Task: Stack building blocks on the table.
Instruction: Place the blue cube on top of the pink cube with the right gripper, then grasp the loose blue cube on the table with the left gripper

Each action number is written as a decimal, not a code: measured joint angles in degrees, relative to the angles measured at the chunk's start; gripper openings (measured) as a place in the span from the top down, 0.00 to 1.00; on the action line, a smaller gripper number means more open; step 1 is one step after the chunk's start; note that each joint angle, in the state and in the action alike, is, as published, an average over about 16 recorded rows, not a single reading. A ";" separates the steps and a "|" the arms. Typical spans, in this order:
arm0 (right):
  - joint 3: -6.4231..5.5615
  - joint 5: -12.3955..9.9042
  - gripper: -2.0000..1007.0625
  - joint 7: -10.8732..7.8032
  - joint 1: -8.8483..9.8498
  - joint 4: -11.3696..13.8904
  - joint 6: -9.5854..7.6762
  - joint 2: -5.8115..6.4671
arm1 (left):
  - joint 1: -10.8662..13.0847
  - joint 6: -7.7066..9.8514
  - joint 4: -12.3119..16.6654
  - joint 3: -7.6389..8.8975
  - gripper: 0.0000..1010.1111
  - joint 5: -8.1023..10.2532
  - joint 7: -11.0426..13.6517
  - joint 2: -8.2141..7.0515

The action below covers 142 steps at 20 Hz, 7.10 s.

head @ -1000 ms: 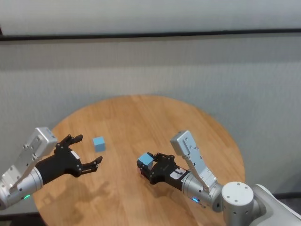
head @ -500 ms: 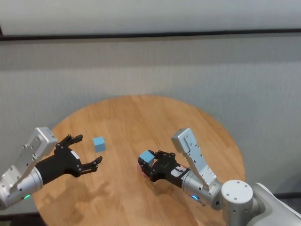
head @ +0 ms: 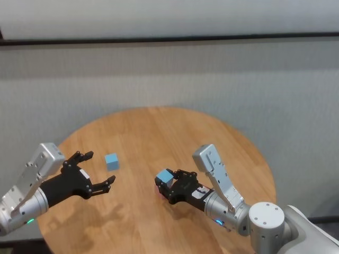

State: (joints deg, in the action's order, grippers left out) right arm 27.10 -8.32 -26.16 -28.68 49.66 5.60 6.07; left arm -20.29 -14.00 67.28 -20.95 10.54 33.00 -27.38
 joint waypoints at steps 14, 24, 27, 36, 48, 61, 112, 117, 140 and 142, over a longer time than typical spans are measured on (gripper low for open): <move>0.25 0.50 0.63 -0.13 -0.06 0.55 -0.41 -0.07 | 0.00 0.00 0.00 0.00 0.01 0.00 0.00 0.00; 0.56 1.01 0.55 0.13 0.11 1.17 -1.06 0.11 | 0.00 0.00 0.00 0.00 0.01 0.00 0.00 0.00; 0.59 1.13 0.49 0.24 0.17 1.35 -1.21 0.18 | 0.00 0.00 0.00 0.00 0.01 0.00 0.00 0.00; -0.02 0.96 0.23 0.71 0.44 2.74 -1.16 0.58 | 0.00 0.00 0.00 0.00 0.01 0.00 0.00 0.00; -3.22 -0.98 0.01 2.12 2.03 9.02 -1.46 3.23 | 0.00 0.00 0.00 0.00 0.01 0.00 0.00 0.00; -4.64 -1.31 0.00 2.52 3.96 12.95 -2.99 6.55 | -0.59 0.04 -1.04 -0.06 0.01 -0.03 0.04 0.21; -5.64 -1.75 0.00 2.95 3.62 12.03 -2.73 7.03 | -28.69 -13.79 -52.65 -2.23 0.01 -6.60 5.03 15.45; -5.65 -1.65 0.00 3.02 3.58 11.99 -2.88 7.17 | -31.89 -17.00 -59.45 -2.17 0.01 -6.80 5.49 16.90; -5.62 -1.65 0.00 2.95 3.58 12.00 -2.76 7.11 | -32.73 -17.84 -61.16 -2.05 0.01 -6.87 5.58 17.21; -5.62 -1.66 0.00 2.95 3.58 12.01 -2.75 7.11 | -32.59 -17.70 -60.87 -2.03 0.01 -6.88 5.56 17.14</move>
State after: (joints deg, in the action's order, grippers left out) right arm 21.48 -9.98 -23.22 -25.11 61.67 2.85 13.18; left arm -52.87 -31.70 6.41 -22.98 3.67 38.56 -10.24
